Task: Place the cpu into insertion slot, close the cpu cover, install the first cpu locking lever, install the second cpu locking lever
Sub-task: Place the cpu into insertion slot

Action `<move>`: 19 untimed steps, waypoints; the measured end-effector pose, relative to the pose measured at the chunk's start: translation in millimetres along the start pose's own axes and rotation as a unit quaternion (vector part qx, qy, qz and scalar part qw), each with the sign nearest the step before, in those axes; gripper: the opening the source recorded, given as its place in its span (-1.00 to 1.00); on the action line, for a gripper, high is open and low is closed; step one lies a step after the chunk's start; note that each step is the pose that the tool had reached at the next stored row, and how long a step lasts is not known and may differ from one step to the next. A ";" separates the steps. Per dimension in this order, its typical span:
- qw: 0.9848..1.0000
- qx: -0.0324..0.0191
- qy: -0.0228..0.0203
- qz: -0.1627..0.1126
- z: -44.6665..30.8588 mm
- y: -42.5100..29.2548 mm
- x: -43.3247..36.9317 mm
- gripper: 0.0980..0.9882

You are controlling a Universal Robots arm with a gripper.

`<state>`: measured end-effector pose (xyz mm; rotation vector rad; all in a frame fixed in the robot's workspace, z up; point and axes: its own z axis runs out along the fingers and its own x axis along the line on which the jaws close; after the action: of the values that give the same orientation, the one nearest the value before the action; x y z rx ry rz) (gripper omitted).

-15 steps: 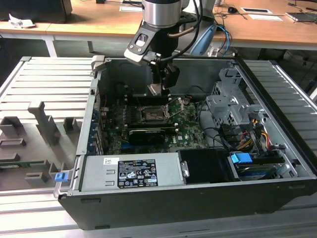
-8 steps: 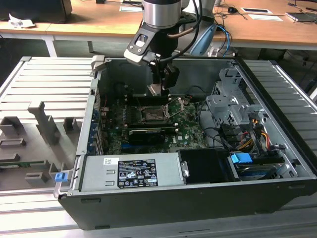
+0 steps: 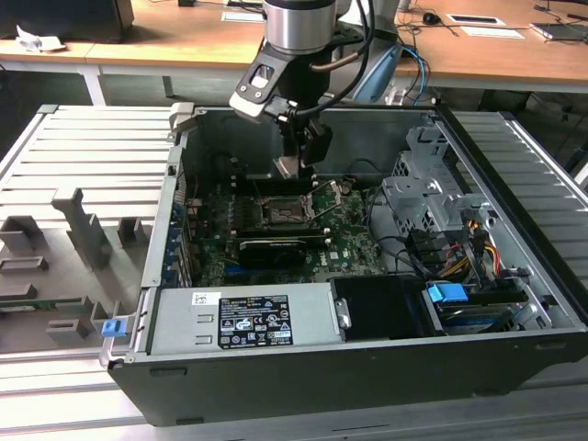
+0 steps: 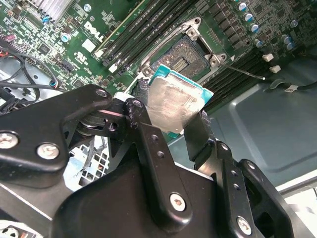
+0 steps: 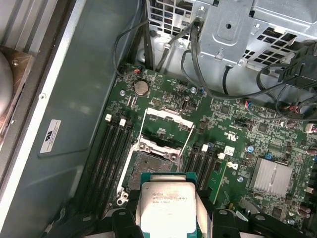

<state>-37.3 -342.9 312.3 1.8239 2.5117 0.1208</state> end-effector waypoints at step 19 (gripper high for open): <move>1.000 0.000 0.000 0.001 6.0 -0.6 -0.1 -0.02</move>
<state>-37.4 -342.9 306.3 1.8272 2.5092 0.1206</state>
